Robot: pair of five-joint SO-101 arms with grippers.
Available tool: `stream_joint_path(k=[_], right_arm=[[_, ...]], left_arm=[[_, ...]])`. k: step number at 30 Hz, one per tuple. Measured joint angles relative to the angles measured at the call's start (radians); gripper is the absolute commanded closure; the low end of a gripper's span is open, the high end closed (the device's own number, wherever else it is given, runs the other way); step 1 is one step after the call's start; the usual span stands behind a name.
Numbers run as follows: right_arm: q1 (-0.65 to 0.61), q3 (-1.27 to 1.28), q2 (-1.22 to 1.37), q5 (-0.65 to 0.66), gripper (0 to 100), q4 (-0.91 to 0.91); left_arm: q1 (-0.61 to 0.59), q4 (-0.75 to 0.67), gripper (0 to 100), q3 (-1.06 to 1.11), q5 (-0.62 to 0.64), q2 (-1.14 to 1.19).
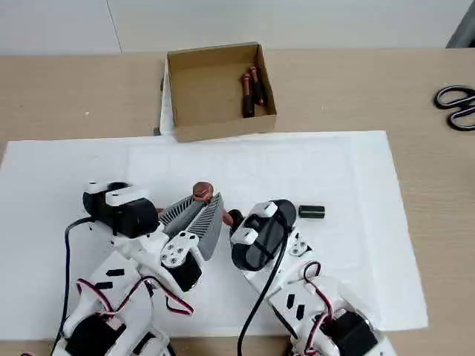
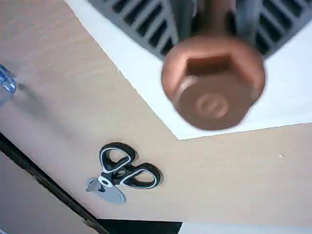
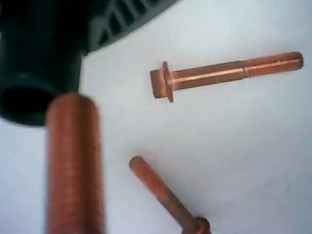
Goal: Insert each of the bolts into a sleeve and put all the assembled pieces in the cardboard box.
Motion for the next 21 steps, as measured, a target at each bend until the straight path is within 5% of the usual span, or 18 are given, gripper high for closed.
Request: stream_joint_path(k=[21], right_arm=[[-0.040, 0.000, 0.000, 0.000, 99.5, 0.000]], left_arm=[[-0.041, 0.014, 99, 0.006, 0.000, -0.002]])
